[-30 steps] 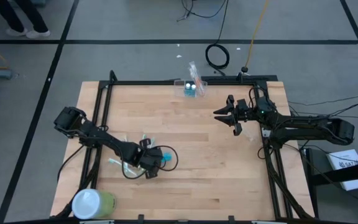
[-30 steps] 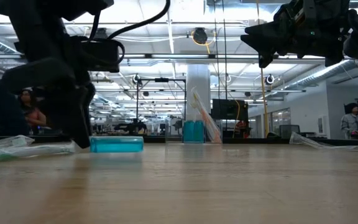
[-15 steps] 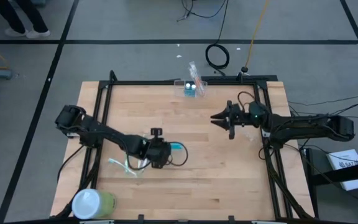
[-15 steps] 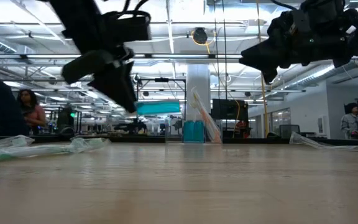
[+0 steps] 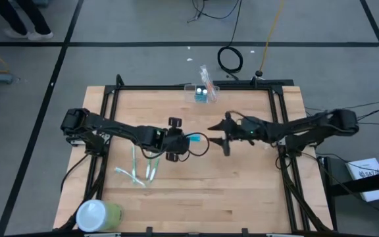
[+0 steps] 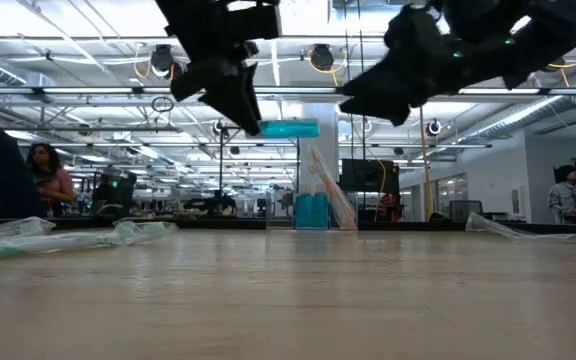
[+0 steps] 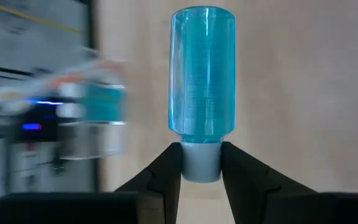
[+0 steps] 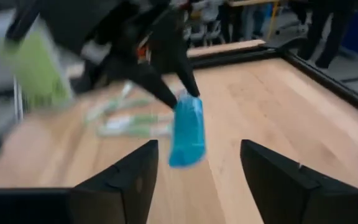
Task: Pick & Place toothbrushing station
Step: Put the blue mouthwash into the transparent organizer
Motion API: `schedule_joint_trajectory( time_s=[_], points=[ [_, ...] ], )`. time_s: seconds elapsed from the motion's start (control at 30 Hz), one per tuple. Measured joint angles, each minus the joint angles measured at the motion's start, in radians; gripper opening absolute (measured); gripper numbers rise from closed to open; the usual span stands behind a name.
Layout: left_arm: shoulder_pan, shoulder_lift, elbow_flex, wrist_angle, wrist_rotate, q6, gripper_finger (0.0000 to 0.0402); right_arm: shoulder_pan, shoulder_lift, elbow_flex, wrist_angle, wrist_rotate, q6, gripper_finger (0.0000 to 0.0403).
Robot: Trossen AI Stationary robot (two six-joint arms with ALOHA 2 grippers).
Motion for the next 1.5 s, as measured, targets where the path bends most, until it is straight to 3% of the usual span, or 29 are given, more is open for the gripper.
schedule_joint_trajectory(
  time_s=[0.13,0.23,0.47,0.67,1.2,1.5],
  points=[
    [0.001,0.0,0.0,0.047,-0.179,0.087,0.0106,-0.054,0.051,0.01,0.062,-0.007,0.189,0.0227],
    [0.001,0.0,-0.001,0.09,-0.249,0.142,0.0106,-0.083,0.076,0.01,0.106,-0.058,0.25,0.0223],
    [0.0,0.0,-0.001,0.212,-0.244,0.236,0.0106,-0.093,0.152,0.011,0.287,-0.082,0.286,0.022],
    [0.003,0.0,-0.001,0.228,-0.244,0.246,0.0106,-0.093,0.179,0.01,0.338,-0.106,0.289,0.0206],
    [0.003,0.0,-0.002,0.229,-0.245,0.246,0.0106,-0.094,0.179,0.01,0.344,-0.103,0.255,0.008],
    [0.002,0.0,-0.004,0.261,-0.253,0.207,0.0112,-0.094,0.178,0.009,0.354,-0.102,0.23,0.0093]
  ],
)
